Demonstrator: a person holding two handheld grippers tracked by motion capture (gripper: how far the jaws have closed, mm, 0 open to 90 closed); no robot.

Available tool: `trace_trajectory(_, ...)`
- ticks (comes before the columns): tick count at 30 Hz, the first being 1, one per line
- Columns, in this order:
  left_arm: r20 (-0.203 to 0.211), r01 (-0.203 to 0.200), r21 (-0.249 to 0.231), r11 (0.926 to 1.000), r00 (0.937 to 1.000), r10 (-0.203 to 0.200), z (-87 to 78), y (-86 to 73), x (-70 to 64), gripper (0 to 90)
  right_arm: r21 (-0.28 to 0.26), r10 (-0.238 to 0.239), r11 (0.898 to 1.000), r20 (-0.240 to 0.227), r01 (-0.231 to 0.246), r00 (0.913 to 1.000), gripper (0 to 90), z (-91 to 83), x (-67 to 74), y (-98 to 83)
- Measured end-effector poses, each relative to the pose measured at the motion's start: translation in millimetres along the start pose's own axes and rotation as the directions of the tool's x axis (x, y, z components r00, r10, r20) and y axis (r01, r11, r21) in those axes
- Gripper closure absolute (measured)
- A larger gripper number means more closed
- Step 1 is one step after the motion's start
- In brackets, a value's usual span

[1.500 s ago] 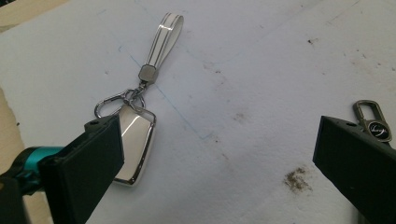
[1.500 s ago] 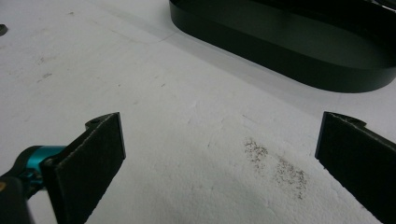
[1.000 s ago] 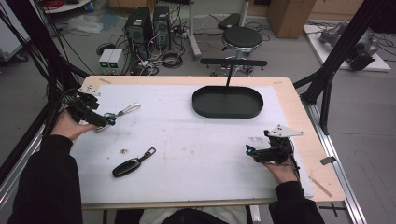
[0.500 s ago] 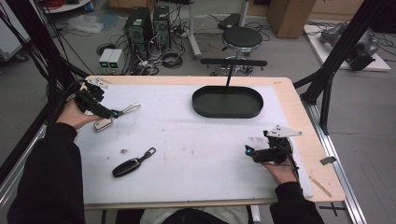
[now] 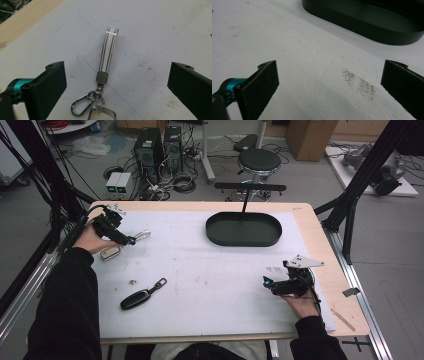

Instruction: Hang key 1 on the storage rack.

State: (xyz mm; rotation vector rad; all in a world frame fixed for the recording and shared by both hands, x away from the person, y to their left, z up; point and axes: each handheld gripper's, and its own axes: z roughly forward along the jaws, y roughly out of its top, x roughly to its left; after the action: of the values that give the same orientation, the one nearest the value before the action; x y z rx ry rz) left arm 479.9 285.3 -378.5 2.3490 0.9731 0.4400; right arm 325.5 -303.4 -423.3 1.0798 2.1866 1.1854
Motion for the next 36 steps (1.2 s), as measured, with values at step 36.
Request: trace_trajectory(36, -0.069, 0.088, 0.006, 0.9961, 0.9938, -0.087, 60.2, -0.5, 1.7, 25.7, 0.019, -0.009, 1.0, 0.016, 0.008, 0.9998, 0.8, -4.4, 0.2, -5.2)
